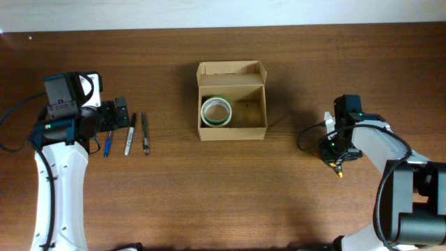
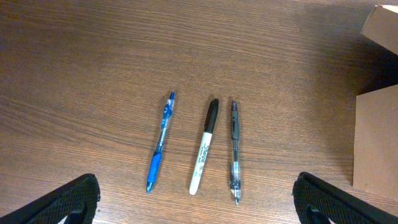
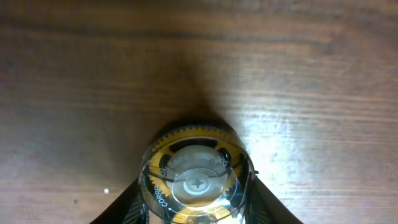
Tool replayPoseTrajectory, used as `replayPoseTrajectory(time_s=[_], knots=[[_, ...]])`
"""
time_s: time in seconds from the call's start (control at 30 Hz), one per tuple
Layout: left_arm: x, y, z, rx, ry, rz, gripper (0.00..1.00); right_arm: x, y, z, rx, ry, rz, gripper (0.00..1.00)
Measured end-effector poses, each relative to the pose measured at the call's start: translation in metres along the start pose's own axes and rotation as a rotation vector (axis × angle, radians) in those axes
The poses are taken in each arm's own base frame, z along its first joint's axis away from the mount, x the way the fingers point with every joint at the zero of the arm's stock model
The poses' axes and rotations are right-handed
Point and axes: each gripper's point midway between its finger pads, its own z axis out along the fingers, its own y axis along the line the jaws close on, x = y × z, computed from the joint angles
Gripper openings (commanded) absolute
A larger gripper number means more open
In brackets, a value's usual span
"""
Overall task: Pack container
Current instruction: 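Lower the right gripper and grasp the yellow correction tape, then carry the correction tape into the box's right side and lower it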
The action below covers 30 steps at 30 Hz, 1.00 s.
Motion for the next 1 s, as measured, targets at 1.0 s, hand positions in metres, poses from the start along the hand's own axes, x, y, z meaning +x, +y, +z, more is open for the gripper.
replayPoseTrajectory(time_s=[1.0], knots=[[0.000, 0.000, 0.000, 0.000, 0.000, 0.000, 1.00, -0.109, 0.001, -0.132, -0.074, -0.231, 0.002, 0.36]])
